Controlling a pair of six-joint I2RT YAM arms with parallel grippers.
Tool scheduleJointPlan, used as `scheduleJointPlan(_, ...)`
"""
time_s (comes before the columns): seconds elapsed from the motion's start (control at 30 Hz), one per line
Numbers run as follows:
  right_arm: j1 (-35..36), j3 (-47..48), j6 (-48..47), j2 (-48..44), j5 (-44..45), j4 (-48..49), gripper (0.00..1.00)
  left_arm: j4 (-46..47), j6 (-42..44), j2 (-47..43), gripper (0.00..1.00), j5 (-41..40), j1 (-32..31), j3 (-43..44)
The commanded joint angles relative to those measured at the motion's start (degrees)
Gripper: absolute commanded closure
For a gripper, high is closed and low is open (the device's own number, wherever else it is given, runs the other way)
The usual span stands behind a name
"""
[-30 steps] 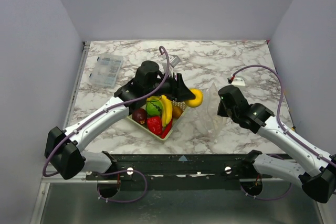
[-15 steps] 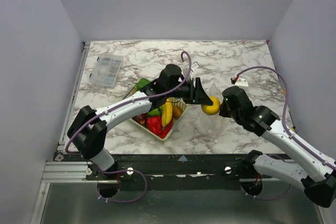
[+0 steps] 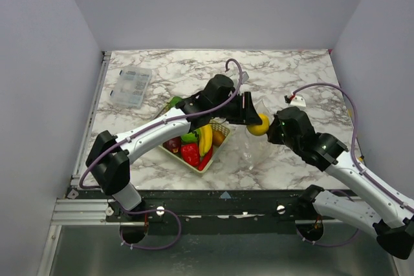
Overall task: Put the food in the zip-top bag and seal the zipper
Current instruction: Place the fake fruit in the zipper food storage bag, then pick up the fake fruit from the bin.
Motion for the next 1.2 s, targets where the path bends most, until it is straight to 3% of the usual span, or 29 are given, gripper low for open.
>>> scheduleJointPlan(0.0, 0.16, -0.81, 0.27, 0.95, -0.94, 1.78, 0.99, -4.78, 3.65, -0.12, 0.63, -4.54, -1.22, 1.71)
scheduleJointPlan(0.03, 0.16, -0.66, 0.41, 1.05, -0.36, 1.41, 0.99, -4.39, 4.02, -0.55, 0.51, -4.22, -1.22, 1.19)
scheduleJointPlan(0.1, 0.19, -0.21, 0.74, 1.17, 0.43, 0.56, 0.99, -3.76, 4.6, -1.61, 0.36, -3.72, -1.3, -0.06)
scheduleJointPlan(0.23, 0.21, -0.81, 0.75, 0.24, 0.5, 0.6, 0.99, -3.39, 6.67, -3.75, 0.24, -3.41, -1.3, -1.58)
scheduleJointPlan(0.43, 0.19, -0.02, 0.88, 0.04, 0.79, 0.25, 0.99, -5.39, 10.15, -7.07, 0.2, -2.88, -1.3, -1.55)
scheduleJointPlan(0.83, 0.24, 3.51, 4.07, -0.59, 6.63, -5.47, 0.99, -10.58, 17.46, -12.84, 0.22, -6.59, -0.72, -2.3)
scheduleJointPlan(1.17, 0.2, 2.93, 4.72, -2.73, 9.49, -7.38, 0.99, -11.79, 17.5, -18.47, 0.19, -8.8, 7.07, -9.82)
